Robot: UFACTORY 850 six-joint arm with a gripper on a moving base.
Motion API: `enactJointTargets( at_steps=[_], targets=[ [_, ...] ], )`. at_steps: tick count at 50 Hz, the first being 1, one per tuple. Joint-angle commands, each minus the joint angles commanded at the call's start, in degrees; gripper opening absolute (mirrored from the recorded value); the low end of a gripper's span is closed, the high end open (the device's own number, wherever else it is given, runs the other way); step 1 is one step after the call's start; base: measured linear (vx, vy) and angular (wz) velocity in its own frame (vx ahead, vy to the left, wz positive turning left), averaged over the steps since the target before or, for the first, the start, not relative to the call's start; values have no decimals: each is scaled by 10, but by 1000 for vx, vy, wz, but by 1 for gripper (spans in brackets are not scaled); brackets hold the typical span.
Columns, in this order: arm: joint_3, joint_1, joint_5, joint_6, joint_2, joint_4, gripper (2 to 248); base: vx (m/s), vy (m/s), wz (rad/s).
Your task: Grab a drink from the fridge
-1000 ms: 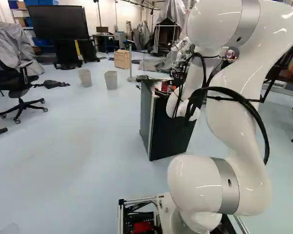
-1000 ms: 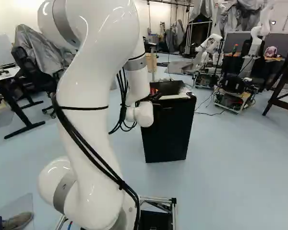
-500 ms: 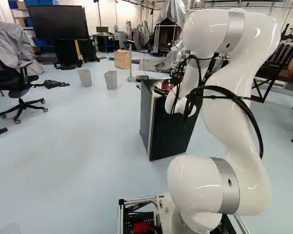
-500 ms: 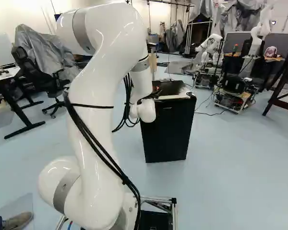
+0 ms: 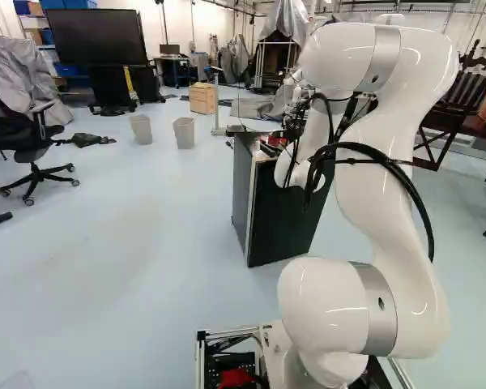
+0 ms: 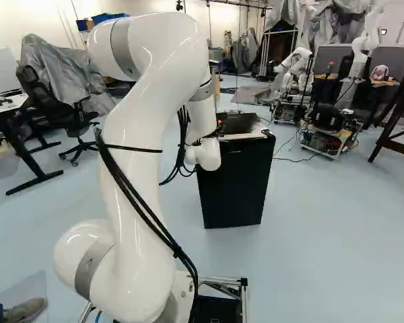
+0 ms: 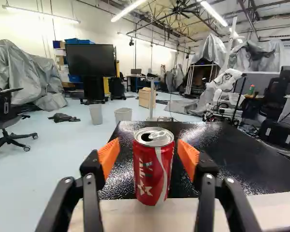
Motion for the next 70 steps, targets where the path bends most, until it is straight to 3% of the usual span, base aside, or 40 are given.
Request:
enactJointTargets(
  at_steps=[2,3,7,8,12,13,24,70],
  targets=[
    [0,0,0,0,0,0,186,0,0,0],
    [0,0,0,0,0,0,149,0,0,0],
    [0,0,0,0,0,0,149,0,0,0],
    [0,0,0,0,0,0,112,0,0,0],
    [0,0,0,0,0,0,112,0,0,0],
    [0,0,0,0,0,0,86,0,0,0],
    [1,0,0,0,8,0,75,0,0,0],
    [-2,0,0,0,60,0,75,0,0,0]
  ],
)
